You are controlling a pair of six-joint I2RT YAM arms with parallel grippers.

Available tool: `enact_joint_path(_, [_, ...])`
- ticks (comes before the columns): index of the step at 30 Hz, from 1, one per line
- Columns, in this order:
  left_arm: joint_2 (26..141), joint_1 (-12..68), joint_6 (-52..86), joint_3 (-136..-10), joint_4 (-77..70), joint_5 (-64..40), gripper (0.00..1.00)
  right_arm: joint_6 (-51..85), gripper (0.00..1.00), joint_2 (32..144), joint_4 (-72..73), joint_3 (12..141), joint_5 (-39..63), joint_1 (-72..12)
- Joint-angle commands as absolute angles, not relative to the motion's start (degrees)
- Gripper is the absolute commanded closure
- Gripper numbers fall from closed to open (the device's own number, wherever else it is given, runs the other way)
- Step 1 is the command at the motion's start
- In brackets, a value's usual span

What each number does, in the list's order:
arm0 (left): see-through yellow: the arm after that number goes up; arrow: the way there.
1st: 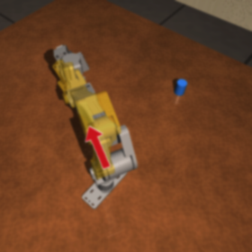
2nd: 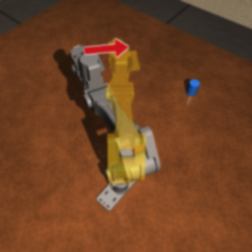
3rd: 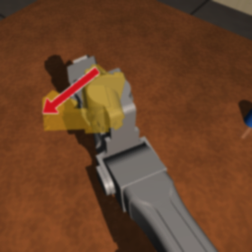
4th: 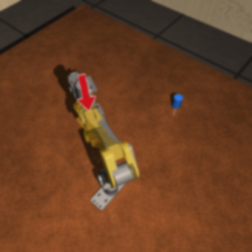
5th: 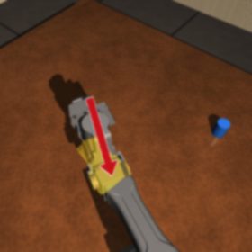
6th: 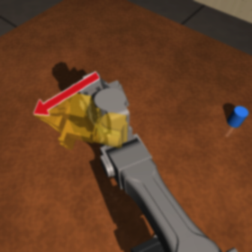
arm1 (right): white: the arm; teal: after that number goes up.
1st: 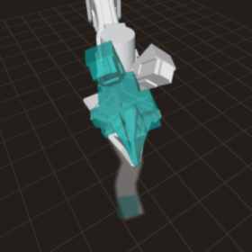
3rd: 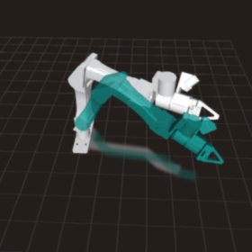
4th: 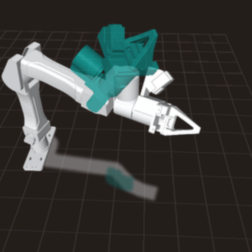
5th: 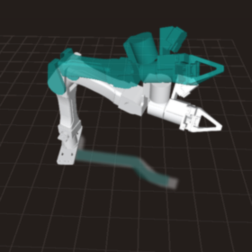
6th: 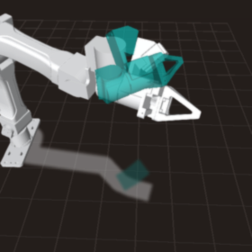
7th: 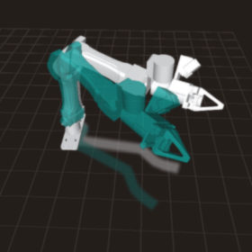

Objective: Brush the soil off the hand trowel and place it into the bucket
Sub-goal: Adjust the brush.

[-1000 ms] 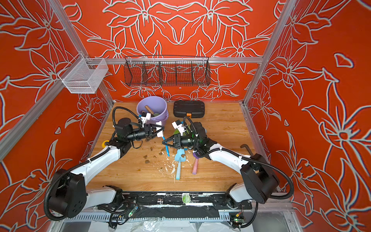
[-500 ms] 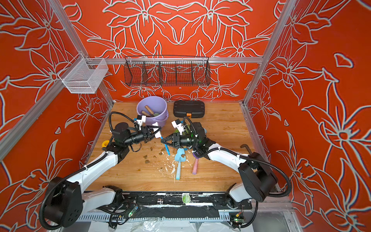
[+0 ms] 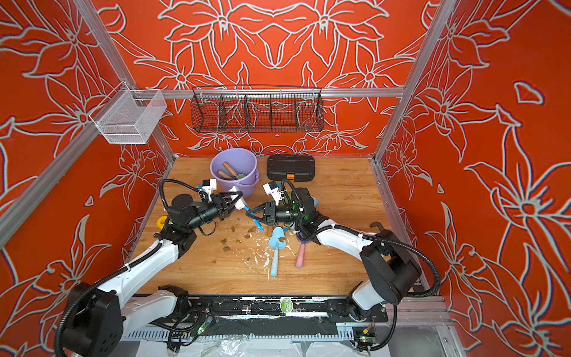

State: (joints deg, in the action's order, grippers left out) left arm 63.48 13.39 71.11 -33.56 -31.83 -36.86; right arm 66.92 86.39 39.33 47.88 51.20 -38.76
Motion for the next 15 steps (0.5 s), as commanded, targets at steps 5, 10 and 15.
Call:
enact_joint_path(5, [61.0,15.2,71.0,-34.3,-31.7,-32.4,1.00,69.8,0.62,87.8,43.9,49.8,49.3,-39.5])
enact_joint_path(10, [60.2,15.7,69.7,-34.8,-28.8,-30.3,1.00,69.8,0.60,88.2,43.8,50.1,49.2,-40.0])
enact_joint_path(15, [60.6,16.0,68.7,-36.7,-22.2,-29.3,1.00,68.3,0.62,87.7,41.1,50.2,48.5,-40.4])
